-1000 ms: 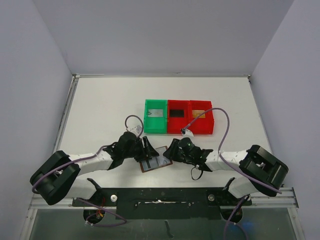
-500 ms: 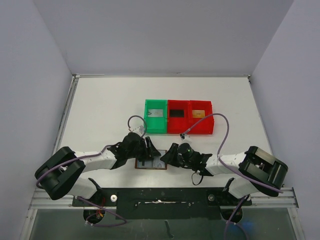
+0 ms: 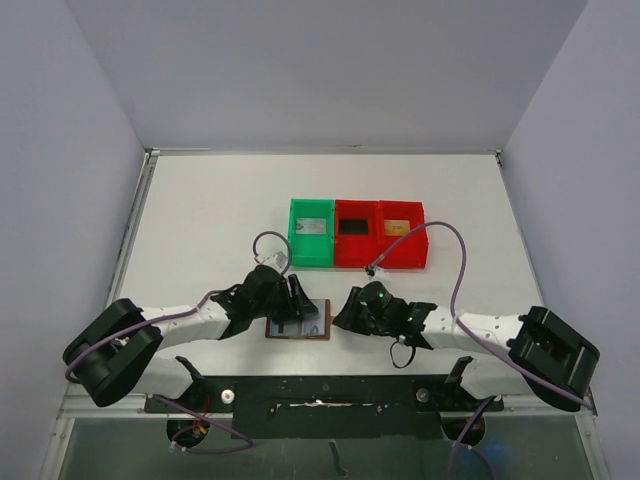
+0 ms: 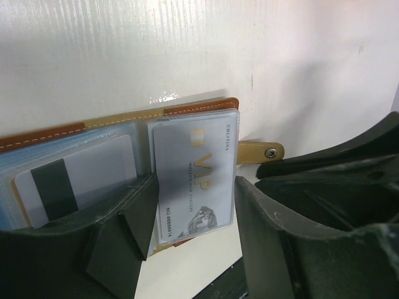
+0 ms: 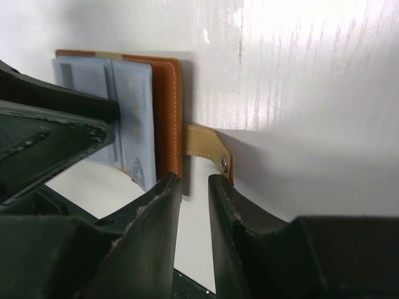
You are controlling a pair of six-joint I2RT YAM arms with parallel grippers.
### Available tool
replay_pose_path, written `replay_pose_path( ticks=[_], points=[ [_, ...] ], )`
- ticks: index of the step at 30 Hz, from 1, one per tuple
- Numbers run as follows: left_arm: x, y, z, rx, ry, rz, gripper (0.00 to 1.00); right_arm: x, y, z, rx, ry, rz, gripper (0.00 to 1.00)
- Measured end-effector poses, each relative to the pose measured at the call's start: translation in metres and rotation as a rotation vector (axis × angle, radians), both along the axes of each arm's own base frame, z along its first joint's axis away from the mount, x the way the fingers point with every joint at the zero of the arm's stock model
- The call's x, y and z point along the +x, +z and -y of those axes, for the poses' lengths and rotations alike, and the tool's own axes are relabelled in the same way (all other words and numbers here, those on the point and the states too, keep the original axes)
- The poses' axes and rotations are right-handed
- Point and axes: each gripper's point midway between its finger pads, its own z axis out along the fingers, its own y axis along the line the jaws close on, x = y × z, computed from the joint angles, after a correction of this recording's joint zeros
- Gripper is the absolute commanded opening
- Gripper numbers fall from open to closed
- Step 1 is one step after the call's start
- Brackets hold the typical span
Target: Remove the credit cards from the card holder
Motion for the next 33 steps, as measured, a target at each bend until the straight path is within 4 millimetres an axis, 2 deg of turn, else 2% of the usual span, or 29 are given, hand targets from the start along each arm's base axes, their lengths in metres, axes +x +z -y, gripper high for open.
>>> replay_pose_path(
  ticks=[4,8,11,14,23,29,33],
  points=[
    [0.000,0.000,0.000,0.009,-0.008,0.003,0.51,0.013,0.024,0.000,0.000,0.022,0.050,0.20],
    [0.000,0.000,-0.001,0.010,-0.007,0.002,0.51,0.026,0.054,-0.014,0.042,0.059,0.118,0.17],
    [0.000,0.000,-0.001,0.008,-0.006,0.002,0.51,0.028,0.064,-0.023,0.079,0.090,0.140,0.15],
    [0.000,0.001,-0.002,0.002,0.000,0.003,0.51,0.029,0.059,-0.026,0.083,0.100,0.126,0.14],
    [0.001,0.001,-0.005,-0.004,0.016,-0.003,0.51,0.029,0.024,-0.040,0.090,0.155,0.036,0.13],
    [0.002,0.001,-0.006,-0.006,0.018,-0.006,0.51,0.026,0.013,-0.045,0.094,0.184,0.004,0.12],
    [0.002,0.001,-0.007,-0.006,0.019,-0.006,0.57,0.025,-0.002,-0.041,0.066,0.176,-0.031,0.12]
  ],
)
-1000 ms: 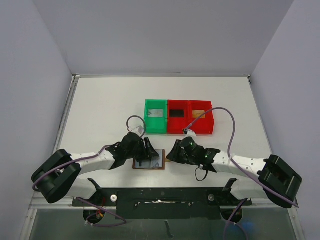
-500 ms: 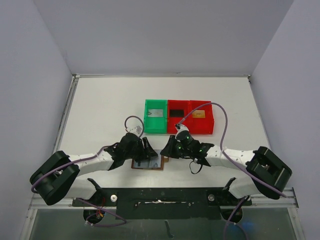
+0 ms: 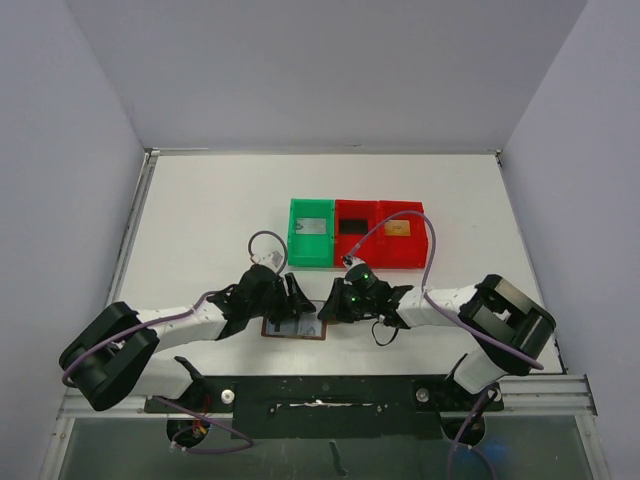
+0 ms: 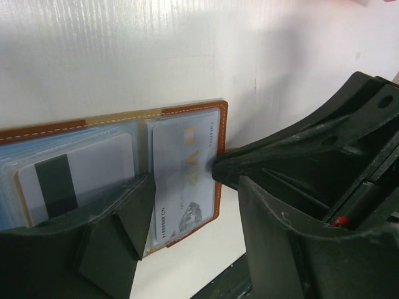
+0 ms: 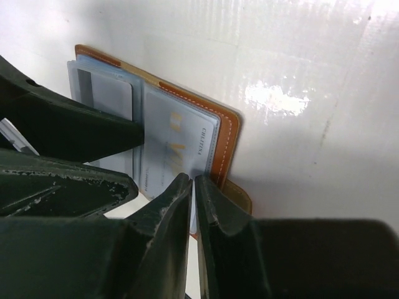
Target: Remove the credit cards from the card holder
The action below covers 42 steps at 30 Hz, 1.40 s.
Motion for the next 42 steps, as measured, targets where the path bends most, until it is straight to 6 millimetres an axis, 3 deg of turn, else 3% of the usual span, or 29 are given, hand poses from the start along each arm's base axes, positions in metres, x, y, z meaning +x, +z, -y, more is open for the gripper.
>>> replay_pose_path(
  ticks=[20,27,37,42],
  points=[
    [0.005,0.006,-0.015,0.014,0.005,0.011,0.59,0.004,-0.007,0.003,0.104,-0.054,-0.028,0.10],
    [0.005,-0.002,-0.012,0.039,-0.037,-0.019,0.46,0.004,-0.007,0.002,0.109,-0.055,-0.033,0.10],
    [0.003,-0.010,-0.007,0.056,-0.079,-0.052,0.45,0.003,-0.007,0.002,0.117,-0.059,-0.033,0.10],
    [0.002,-0.010,-0.006,0.040,-0.079,-0.049,0.34,0.001,-0.008,0.001,0.138,-0.060,-0.043,0.10]
  ],
)
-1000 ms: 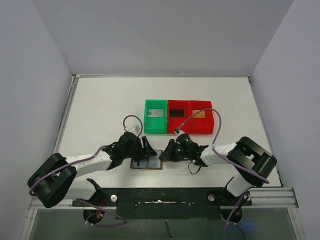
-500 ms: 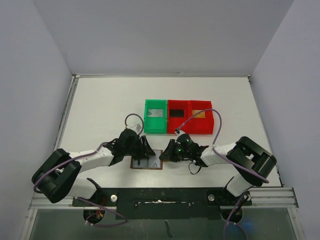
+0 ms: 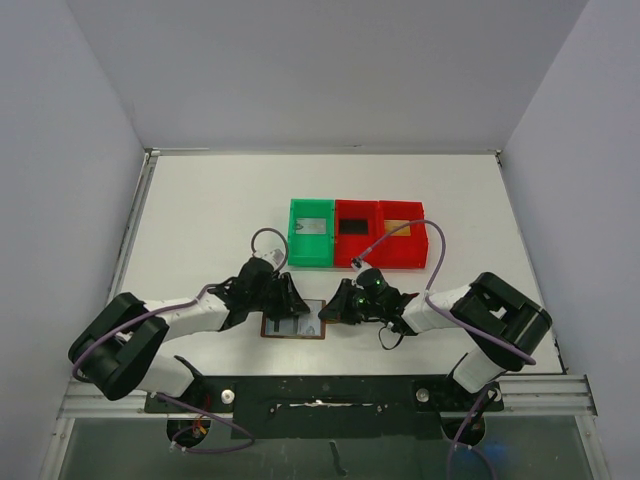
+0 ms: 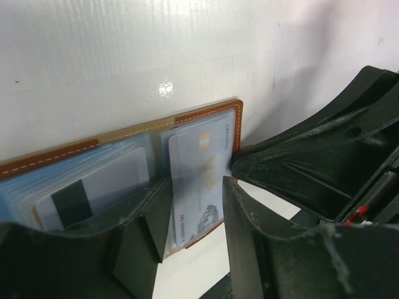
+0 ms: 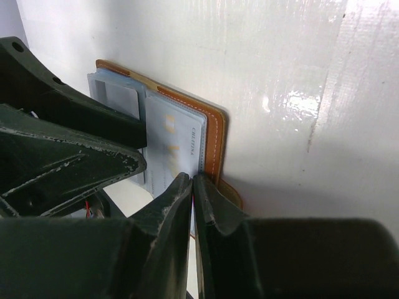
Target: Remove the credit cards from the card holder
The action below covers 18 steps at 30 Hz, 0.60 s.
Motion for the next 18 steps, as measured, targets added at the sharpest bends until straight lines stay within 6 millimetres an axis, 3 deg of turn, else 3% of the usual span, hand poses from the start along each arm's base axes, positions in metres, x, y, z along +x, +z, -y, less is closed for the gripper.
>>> replay_pose_path(
  ticks=[10,18],
  points=[
    [-0.0056,-0.0069,-0.0058,-0.063,0.059,-0.012,0.01,0.0000,-0.0002,0.0000,0.013,-0.002,-0.005,0.10],
    [-0.0088,-0.0039,-0.0071,-0.087,0.086,-0.029,0.00,0.0002,-0.0005,-0.0007,0.017,-0.002,-0.008,0.10]
  ],
)
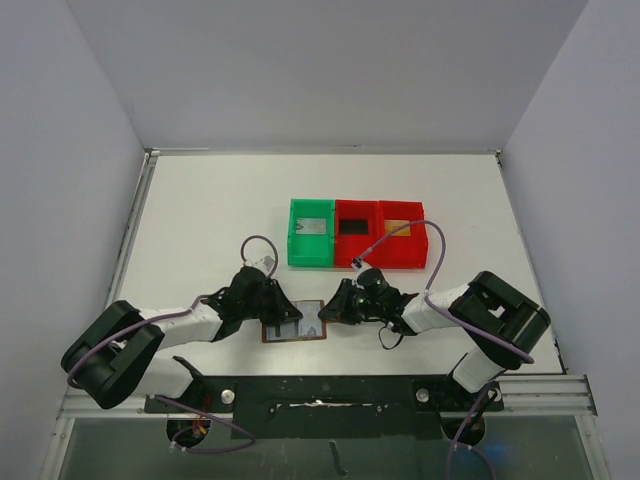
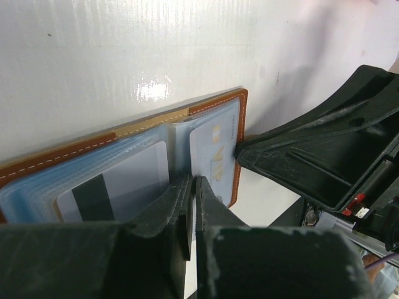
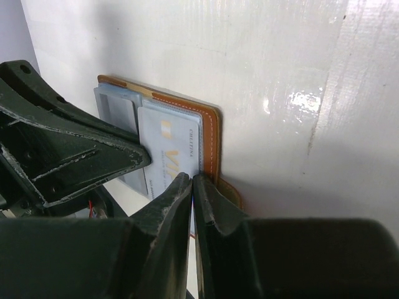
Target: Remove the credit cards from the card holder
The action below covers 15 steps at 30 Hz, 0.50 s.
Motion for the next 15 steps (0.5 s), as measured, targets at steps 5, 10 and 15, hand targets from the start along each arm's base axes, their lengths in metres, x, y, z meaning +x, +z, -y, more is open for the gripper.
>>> replay_pose_path(
  ticks=[5,10,15],
  points=[
    [-0.0019,0.0036,-0.0025,0.005,0.003,0.000,0.00,0.0012,-0.0001,-0.0014,-0.003,0.001,-0.002,0.10],
    [-0.0043,0.0050,-0.0047,0.010,0.004,-0.005,0.00,0.0014,-0.0002,-0.0018,-0.007,0.002,-0.004,0.09],
    [-0.0061,0.0058,-0.0063,0.015,0.002,-0.007,0.00,0.0015,-0.0001,-0.0019,-0.008,0.004,-0.002,0.10]
  ],
)
